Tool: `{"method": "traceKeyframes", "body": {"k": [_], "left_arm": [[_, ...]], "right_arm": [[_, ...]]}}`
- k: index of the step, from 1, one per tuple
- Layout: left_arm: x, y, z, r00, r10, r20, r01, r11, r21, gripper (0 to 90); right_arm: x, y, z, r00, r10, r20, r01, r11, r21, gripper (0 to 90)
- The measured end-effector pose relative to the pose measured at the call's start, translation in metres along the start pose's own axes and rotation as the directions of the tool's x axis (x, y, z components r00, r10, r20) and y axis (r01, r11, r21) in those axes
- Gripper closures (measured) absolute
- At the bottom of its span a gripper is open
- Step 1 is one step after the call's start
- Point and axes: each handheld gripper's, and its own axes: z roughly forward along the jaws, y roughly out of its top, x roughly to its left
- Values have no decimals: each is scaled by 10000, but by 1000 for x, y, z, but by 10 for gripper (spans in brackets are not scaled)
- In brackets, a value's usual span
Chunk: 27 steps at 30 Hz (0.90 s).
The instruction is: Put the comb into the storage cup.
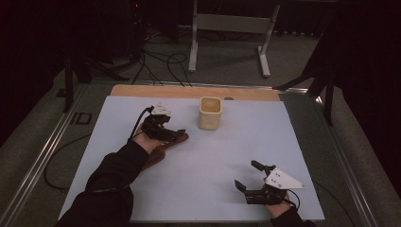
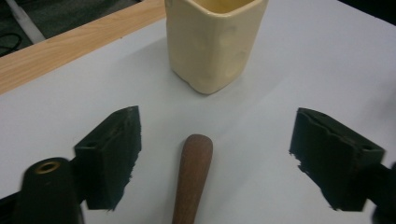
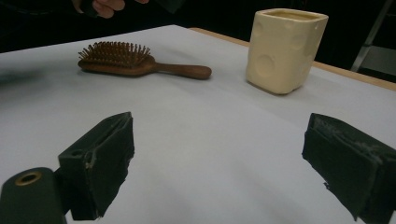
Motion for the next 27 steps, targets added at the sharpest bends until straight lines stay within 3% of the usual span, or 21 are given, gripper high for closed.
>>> {"method": "traceKeyframes", "body": {"k": [4, 10, 19, 24, 27], "left_arm": [[2, 0, 7, 9997, -186, -185, 188, 9998, 108, 256], [6, 2, 16, 9978, -483, -452, 506, 9974, 511, 423], [9, 2, 30, 9883, -1029, -1128, 1157, 9868, 1130, 623], [10, 4, 35, 9855, -1218, -1183, 1362, 9830, 1231, 771], [12, 5, 38, 9828, -1293, -1316, 1470, 9799, 1345, 804]], "right_arm": [[0, 0, 0, 10000, -23, -3, 23, 10000, 7, 88], [0, 0, 0, 10000, -16, -5, 16, 10000, 22, 88], [0, 0, 0, 10000, -34, -46, 34, 10000, 2, 88], [1, 0, 0, 10000, -12, -65, 12, 10000, -11, 88], [1, 0, 0, 10000, -18, -68, 18, 10000, -9, 88]]}}
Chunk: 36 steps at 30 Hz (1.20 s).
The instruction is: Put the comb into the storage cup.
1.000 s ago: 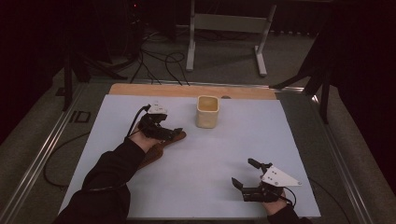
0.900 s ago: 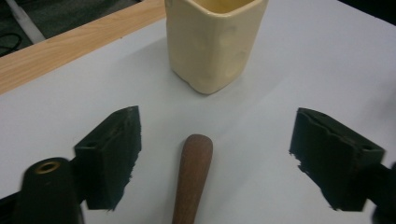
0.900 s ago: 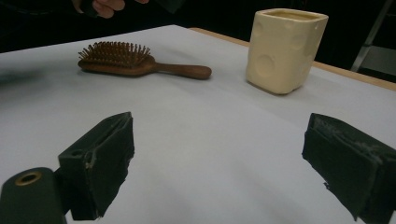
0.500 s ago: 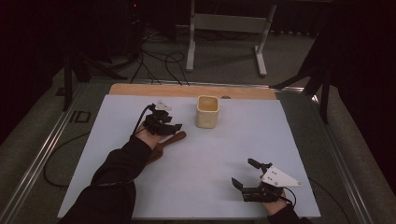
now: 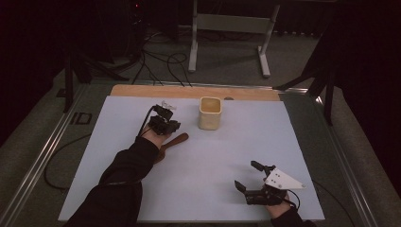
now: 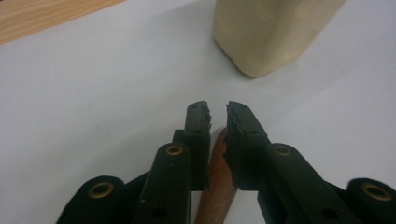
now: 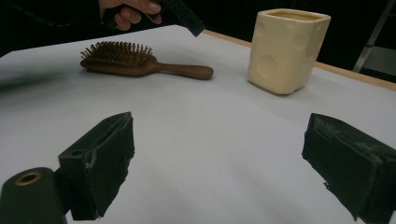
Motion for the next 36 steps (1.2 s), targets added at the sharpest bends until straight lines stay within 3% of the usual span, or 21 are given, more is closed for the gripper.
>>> {"method": "traceKeyframes", "body": {"k": [5, 10, 21, 36], "left_arm": [[2, 2, 6, 9999, -124, -24, 124, 9995, 300, 895], [0, 3, 21, 9995, -288, -109, 295, 9967, 759, 900], [3, 5, 36, 9977, -545, -406, 595, 9892, 1341, 900], [0, 3, 48, 9986, -342, -398, 411, 9817, 1860, 900]], "right_arm": [[1, 0, 0, 10000, -4, -34, 4, 10000, 3, 88], [1, 0, 0, 10000, -45, -46, 45, 10000, -1, 89], [1, 0, 0, 9999, -46, -92, 46, 10000, -4, 89], [1, 0, 0, 10000, -6, -97, 6, 10000, -9, 89]]}}
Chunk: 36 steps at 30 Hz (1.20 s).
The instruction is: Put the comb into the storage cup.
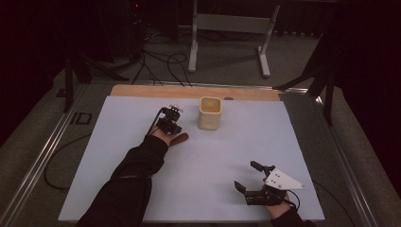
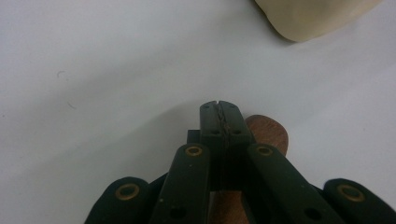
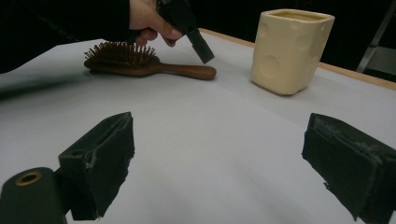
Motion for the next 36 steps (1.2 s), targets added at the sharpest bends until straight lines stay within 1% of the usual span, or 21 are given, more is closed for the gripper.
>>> {"method": "traceKeyframes", "body": {"k": [7, 11, 12, 16, 18, 19, 20, 21, 22, 29, 30, 35, 36], "left_arm": [[-3, -1, 3, 9999, 146, 52, -147, 9996, 254, 900], [-6, -2, 4, 9997, 206, 88, -208, 9993, 302, 900], [-8, -3, 4, 9994, 308, 143, -313, 9990, 328, 900], [-15, -5, 4, 9983, 468, 356, -482, 9980, 406, 900], [-18, -7, 4, 9963, 495, 699, -527, 9976, 442, 900], [-18, -7, 4, 9963, 495, 699, -527, 9976, 442, 900], [-22, -10, 2, 9950, 645, 765, -682, 9966, 467, 900], [-22, -10, 2, 9950, 645, 765, -682, 9966, 467, 900], [-25, -14, -1, 9935, 746, 854, -791, 9956, 500, 900], [-29, -24, -5, 9907, 963, 959, -1023, 9930, 592, 900], [-30, -26, -4, 9903, 967, 998, -1032, 9927, 619, 900], [-38, -30, -4, 9858, 1256, 1116, -1342, 9882, 738, 900], [-38, -30, -4, 9858, 1256, 1116, -1342, 9882, 738, 900]], "right_arm": [[0, 0, 0, 10000, 7, 31, -7, 10000, 26, 89], [0, 0, 0, 10000, -25, 34, 25, 10000, 49, 89], [0, 0, 0, 10000, -25, 43, 25, 10000, 48, 89], [0, 0, -1, 10000, -14, 42, 14, 10000, 47, 89], [0, 1, -1, 10000, -21, 50, 21, 10000, 43, 89], [0, 1, -1, 10000, -21, 50, 21, 10000, 43, 89], [0, 1, -1, 10000, -21, 46, 21, 10000, 31, 89], [0, 1, -1, 10000, -21, 46, 21, 10000, 31, 89], [0, 1, -1, 10000, -7, 59, 7, 10000, 34, 89], [1, 1, 0, 10000, -51, 60, 51, 10000, 59, 89], [1, 1, 0, 10000, -61, 57, 61, 10000, 52, 89], [1, 1, 0, 10000, -50, 65, 50, 10000, 70, 89], [1, 1, 0, 10000, -50, 65, 50, 10000, 70, 89]]}}
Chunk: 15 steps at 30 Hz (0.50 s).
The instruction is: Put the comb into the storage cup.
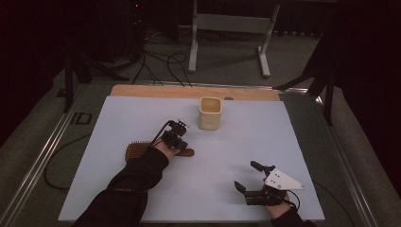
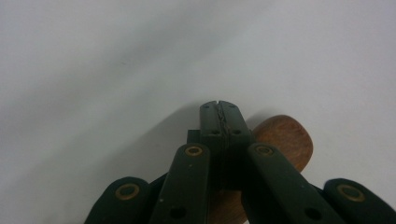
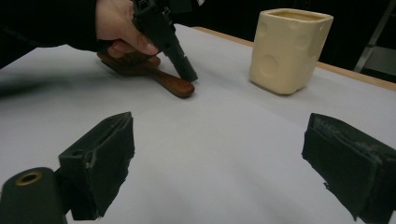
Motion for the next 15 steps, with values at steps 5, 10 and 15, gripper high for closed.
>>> {"method": "traceKeyframes", "body": {"k": [5, 10, 15], "left_arm": [[-6, -7, -3, 9994, 115, 318, -116, 9999, 11, 900], [-6, -17, -8, 9993, 138, 333, -138, 9999, 0, 900], [-9, -26, -11, 9992, 267, 299, -268, 9996, 30, 900]], "right_arm": [[0, 0, 0, 10000, 14, 5, -14, 10000, -4, 89], [0, 0, 0, 10000, 6, 7, -6, 10000, -5, 89], [0, 0, 0, 10000, 17, 6, -17, 10000, 5, 89]]}}
